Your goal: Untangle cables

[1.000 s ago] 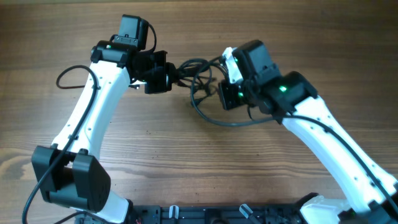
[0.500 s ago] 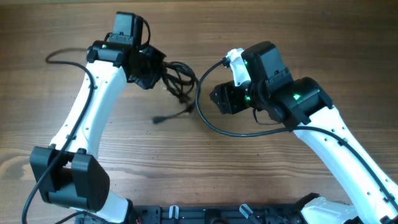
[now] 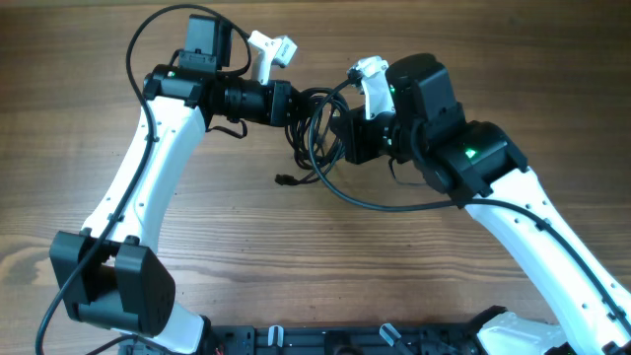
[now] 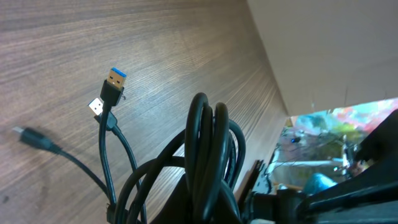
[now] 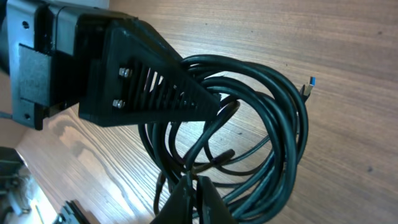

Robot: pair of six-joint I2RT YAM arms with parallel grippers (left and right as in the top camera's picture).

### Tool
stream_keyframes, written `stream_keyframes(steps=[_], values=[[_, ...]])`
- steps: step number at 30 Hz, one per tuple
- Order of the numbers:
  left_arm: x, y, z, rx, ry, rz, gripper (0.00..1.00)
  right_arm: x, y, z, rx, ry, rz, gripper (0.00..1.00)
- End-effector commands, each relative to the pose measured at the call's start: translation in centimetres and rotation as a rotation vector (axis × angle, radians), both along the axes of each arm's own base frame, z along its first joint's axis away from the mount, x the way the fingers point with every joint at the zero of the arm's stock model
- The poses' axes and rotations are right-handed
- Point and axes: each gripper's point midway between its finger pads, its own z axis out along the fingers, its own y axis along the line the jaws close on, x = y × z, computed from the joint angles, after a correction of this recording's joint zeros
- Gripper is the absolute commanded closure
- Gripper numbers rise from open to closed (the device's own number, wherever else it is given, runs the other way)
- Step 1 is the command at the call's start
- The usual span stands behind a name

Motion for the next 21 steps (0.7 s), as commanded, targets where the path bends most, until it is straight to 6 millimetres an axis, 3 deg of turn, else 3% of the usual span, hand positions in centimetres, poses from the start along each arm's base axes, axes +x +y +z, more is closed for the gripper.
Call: stream_keyframes(steps=[1, 3, 6, 13, 15, 18, 21], values=[[0.1, -0.3, 1.0, -0.072, 0.149, 0.079, 0.96, 0.9, 1.4, -0.6, 0.059, 0.067, 0.002, 0.96], [0.2, -0.4, 1.1, -0.090, 0.250, 0.142, 0.96, 1.0, 2.6, 0.0, 0.117, 0.067, 0.038, 0.96], [0.2, -0.4, 1.1, -0.099, 0.312, 0.177, 0.96, 1.6, 2.8, 0.3, 0.127, 0.039, 0.035, 0.96], [-0.6, -1.0, 2.2, -0.163, 0.334, 0.120, 0.96, 2.6, 3.1, -4.3, 0.053, 0.137, 0.012, 0.96], [-1.0, -1.6, 3.7, -0.235, 0.325, 0.059, 0.96, 2.8, 2.8, -5.6, 0.023, 0.164, -0.004, 0.96], [-1.5, -2.3, 6.4, -0.361, 0.316, -0.040, 0.96, 2.9, 2.5, -5.9, 0.009, 0.167, -0.021, 0.96], [-1.5, -2.0, 8.6, -0.448, 0.337, -0.089, 0.96, 3.4, 1.1, -6.8, -0.031, 0.203, -0.138, 0.96]])
